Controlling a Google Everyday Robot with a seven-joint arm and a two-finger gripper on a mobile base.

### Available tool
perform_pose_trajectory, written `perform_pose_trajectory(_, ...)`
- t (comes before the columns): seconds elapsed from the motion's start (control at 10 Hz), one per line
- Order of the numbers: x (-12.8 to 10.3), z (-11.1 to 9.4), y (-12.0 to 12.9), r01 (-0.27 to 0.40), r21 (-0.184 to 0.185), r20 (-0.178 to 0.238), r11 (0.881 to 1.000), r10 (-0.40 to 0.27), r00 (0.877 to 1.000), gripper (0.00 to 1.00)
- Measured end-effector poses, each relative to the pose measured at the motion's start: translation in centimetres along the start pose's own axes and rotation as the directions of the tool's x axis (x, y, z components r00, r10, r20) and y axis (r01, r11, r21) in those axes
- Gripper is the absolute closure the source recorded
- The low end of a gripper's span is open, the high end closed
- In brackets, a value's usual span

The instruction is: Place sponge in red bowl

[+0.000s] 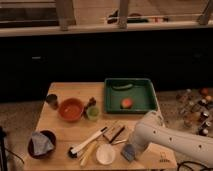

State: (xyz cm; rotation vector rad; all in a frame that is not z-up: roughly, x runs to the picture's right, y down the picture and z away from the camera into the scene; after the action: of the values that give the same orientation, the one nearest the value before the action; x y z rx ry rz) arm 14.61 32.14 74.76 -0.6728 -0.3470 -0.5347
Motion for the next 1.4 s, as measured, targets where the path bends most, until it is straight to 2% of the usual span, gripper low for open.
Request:
perform_pose_trajectory(0.2,-0.1,0.1,-0.1,0.005,-0.003,0.001,1.0,-0.005,1.0,0.88)
perform_pose_trajectory(0.4,0.0,-0.1,0.0,0.009,-0.012,-0.004,1.0,-0.009,1.0,1.0)
perform_pose_trajectory(0.6,0.0,-0.5,-0.1,0.008,-0.015,-0.01,1.0,-0.008,1.0,1.0)
perform_pose_trajectory(1.4,2.3,-6.6,-1.6,-0.004,0.039,-0.024,0.999,0.005,1.0,1.0)
